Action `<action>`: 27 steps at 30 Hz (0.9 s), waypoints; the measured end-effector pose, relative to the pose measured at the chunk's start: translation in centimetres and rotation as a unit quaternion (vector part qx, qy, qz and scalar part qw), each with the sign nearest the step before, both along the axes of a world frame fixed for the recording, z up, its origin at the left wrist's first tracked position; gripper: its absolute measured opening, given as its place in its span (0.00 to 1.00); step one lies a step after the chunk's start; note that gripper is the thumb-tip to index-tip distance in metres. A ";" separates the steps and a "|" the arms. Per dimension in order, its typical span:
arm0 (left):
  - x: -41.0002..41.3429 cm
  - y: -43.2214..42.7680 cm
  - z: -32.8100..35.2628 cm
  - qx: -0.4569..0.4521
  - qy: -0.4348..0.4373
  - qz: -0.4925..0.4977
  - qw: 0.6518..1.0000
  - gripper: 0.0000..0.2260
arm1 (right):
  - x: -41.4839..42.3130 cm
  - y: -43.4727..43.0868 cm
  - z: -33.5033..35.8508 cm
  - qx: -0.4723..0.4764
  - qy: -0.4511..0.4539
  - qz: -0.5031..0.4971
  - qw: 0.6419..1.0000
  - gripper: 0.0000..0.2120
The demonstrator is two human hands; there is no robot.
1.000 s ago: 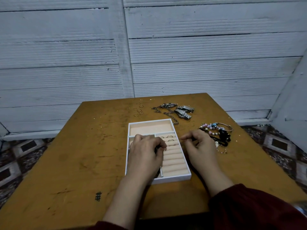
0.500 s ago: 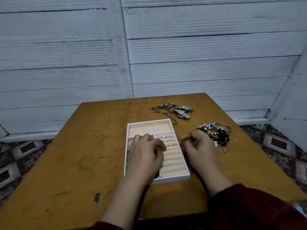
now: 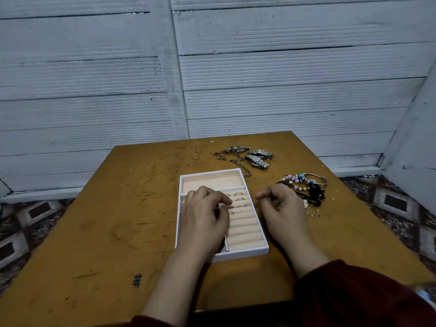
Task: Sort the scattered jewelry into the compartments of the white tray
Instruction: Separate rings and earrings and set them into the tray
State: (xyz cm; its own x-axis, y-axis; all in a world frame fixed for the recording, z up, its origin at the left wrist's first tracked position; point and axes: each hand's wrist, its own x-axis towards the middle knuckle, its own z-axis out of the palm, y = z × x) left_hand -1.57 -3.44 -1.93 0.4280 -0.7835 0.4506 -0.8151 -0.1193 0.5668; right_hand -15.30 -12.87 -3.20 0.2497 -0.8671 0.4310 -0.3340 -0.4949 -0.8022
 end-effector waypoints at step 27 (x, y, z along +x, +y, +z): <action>8.0 -4.1 3.6 -0.081 0.092 0.016 0.992 0.06 | 8.1 -3.6 4.5 -0.056 0.066 0.161 0.983 0.08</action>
